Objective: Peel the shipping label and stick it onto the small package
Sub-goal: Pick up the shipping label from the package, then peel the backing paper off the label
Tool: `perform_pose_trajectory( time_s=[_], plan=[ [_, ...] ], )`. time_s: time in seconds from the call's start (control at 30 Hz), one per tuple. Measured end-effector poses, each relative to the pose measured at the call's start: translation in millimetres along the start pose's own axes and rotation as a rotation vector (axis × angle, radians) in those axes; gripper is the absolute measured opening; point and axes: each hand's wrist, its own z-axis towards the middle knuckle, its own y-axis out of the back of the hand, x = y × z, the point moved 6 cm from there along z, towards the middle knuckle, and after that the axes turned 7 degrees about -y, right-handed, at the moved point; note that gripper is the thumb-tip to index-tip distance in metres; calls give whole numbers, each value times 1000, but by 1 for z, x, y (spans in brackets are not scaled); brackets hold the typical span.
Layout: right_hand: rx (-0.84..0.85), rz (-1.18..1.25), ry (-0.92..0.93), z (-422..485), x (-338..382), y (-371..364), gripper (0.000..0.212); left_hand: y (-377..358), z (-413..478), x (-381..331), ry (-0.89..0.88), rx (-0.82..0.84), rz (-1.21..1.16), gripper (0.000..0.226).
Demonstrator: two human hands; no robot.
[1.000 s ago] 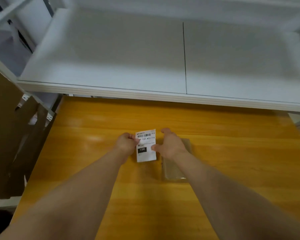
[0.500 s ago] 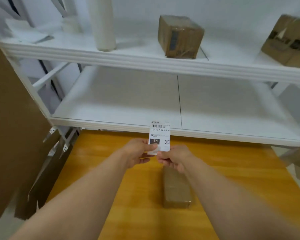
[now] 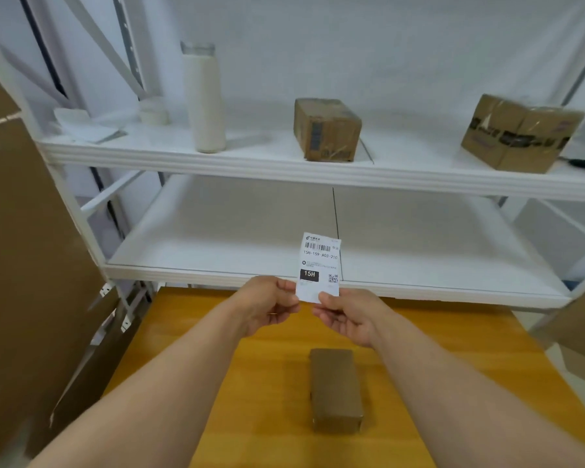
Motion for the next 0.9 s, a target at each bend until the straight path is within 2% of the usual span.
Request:
perform_pose_trajectory(
  time_s=[0.17, 0.27, 0.33, 0.4, 0.47, 0.67, 0.9],
  plan=[
    [-4, -5, 26, -9, 5, 9, 8, -12, -5, -4, -11, -44, -14, 33],
    [-30, -27, 40, -14, 8, 13, 7, -20, -8, -4, 9, -43, -58, 25],
    [-50, -32, 52, -16, 11, 17, 10, -24, -10, -4, 37, -30, -81, 19],
    [-69, -37, 72, -17, 14, 20, 15, -27, -10, -5, 43, -19, -61, 22],
    [-77, -31, 98, -21, 17, 22, 15, -30, -9, -6, 21, -32, -32, 24],
    [-76, 20, 165, -41, 13, 33, 10, -46, -12, -15, -71, 0, 13, 7],
    [-67, 91, 224, -65, 8, 56, 16, -71, -34, -29, -228, -10, 31, 14]
  ],
)
